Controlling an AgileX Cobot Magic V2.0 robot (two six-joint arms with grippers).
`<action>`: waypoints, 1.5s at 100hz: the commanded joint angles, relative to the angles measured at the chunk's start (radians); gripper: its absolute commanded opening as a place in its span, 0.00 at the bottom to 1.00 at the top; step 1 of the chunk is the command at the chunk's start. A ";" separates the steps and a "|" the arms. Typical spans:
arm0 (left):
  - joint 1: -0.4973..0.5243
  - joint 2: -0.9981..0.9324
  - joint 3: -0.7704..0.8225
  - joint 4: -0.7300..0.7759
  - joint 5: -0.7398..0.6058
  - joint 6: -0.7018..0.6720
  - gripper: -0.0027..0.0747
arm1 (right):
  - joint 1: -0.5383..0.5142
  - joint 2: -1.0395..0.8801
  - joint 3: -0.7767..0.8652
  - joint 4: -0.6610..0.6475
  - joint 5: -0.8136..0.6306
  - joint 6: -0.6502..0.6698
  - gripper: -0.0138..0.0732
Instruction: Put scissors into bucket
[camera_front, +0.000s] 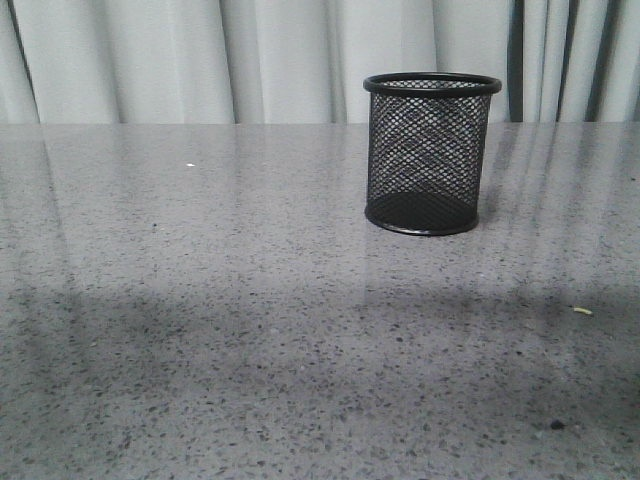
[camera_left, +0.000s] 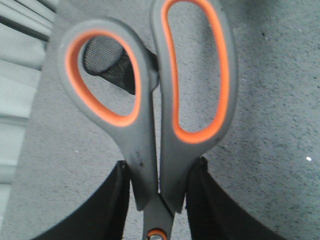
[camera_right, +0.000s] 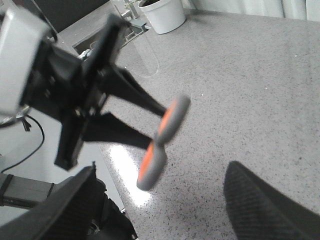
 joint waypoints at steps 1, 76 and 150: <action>-0.008 -0.023 0.012 -0.056 -0.094 -0.013 0.17 | 0.002 0.025 -0.053 0.016 -0.039 -0.016 0.70; -0.008 -0.027 0.023 -0.122 -0.126 -0.013 0.17 | 0.002 0.319 -0.223 0.095 0.063 -0.016 0.43; -0.008 -0.098 -0.114 -0.680 -0.150 -0.013 0.18 | -0.073 0.321 -0.226 -0.002 0.190 -0.016 0.09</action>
